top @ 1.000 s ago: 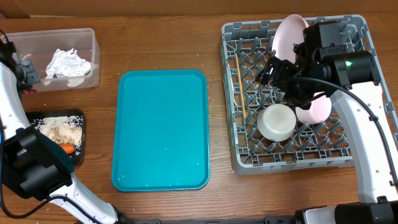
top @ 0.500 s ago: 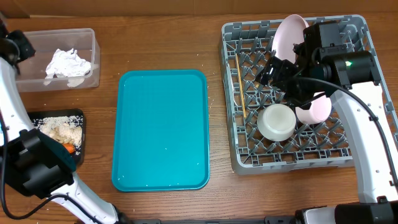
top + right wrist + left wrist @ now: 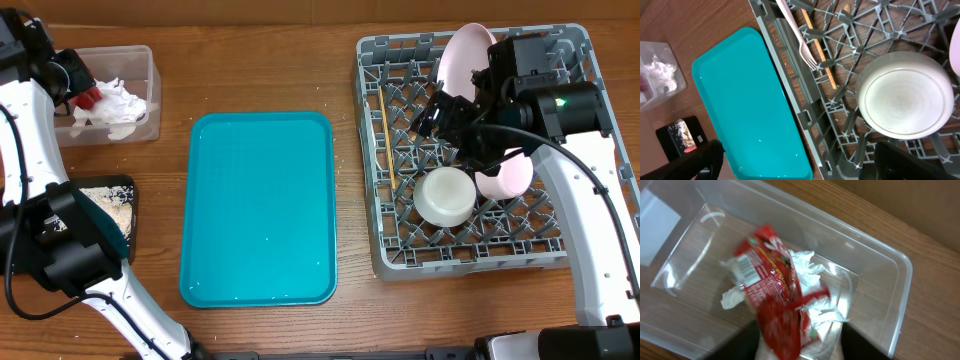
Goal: Sort waste into correct bins and load items into the dishwasher rack
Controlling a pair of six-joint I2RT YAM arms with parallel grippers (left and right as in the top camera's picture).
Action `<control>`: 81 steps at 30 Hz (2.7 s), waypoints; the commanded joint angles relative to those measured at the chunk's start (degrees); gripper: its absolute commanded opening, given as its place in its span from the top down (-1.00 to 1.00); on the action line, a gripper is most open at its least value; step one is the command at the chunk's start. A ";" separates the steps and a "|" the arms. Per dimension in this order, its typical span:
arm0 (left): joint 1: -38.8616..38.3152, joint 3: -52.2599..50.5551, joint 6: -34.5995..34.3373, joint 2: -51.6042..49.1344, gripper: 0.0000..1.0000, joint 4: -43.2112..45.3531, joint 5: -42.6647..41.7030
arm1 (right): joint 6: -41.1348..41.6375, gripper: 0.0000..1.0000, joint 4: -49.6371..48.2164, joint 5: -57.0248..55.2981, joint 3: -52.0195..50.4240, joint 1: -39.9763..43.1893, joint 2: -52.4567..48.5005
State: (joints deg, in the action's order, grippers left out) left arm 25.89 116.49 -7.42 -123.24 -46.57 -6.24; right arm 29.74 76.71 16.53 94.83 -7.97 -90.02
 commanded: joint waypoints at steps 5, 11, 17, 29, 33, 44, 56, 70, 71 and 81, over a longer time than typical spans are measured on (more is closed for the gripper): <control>1.03 0.04 -0.33 2.03 -1.00 -3.93 -0.66 | -0.09 -1.00 -0.15 0.24 1.03 -0.17 0.48; 3.02 0.04 -4.04 8.83 -1.00 -10.27 -0.87 | -0.09 -1.00 -0.15 0.24 1.03 -0.17 0.48; 5.03 0.04 -9.40 17.70 -1.00 -22.95 -0.85 | -0.09 -1.00 -0.15 0.24 1.03 -0.17 0.48; 5.31 0.02 -7.65 32.02 -1.00 -44.81 -1.27 | -0.09 -1.00 -0.15 0.24 1.03 -0.17 0.48; 5.31 0.02 -4.96 37.83 -1.00 -48.00 -1.31 | -0.09 -1.00 -0.15 0.24 1.03 -0.17 0.48; 1.57 -1.14 13.11 45.40 -0.99 -50.23 -27.71 | -0.09 -1.00 -0.15 0.24 1.03 -0.17 0.48; -9.84 -21.14 20.26 57.66 -1.00 -49.96 -28.44 | -0.09 -1.00 -0.15 0.24 1.03 -0.17 0.48; -9.81 -30.08 20.02 77.02 -1.00 -50.23 -32.33 | -0.09 -1.00 -0.15 0.24 1.03 -0.17 0.48; -9.81 -30.08 19.54 78.09 -1.00 -50.23 -32.30 | -0.09 -1.00 -0.15 0.24 1.03 -0.17 0.48; -9.81 -30.08 19.19 81.42 -1.00 -50.23 -32.09 | -0.09 -1.00 -0.15 0.24 1.03 -0.17 0.48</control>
State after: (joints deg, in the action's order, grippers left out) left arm 16.47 87.13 12.29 -41.89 -96.86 -37.54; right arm 29.76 76.73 16.53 94.83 -7.97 -90.02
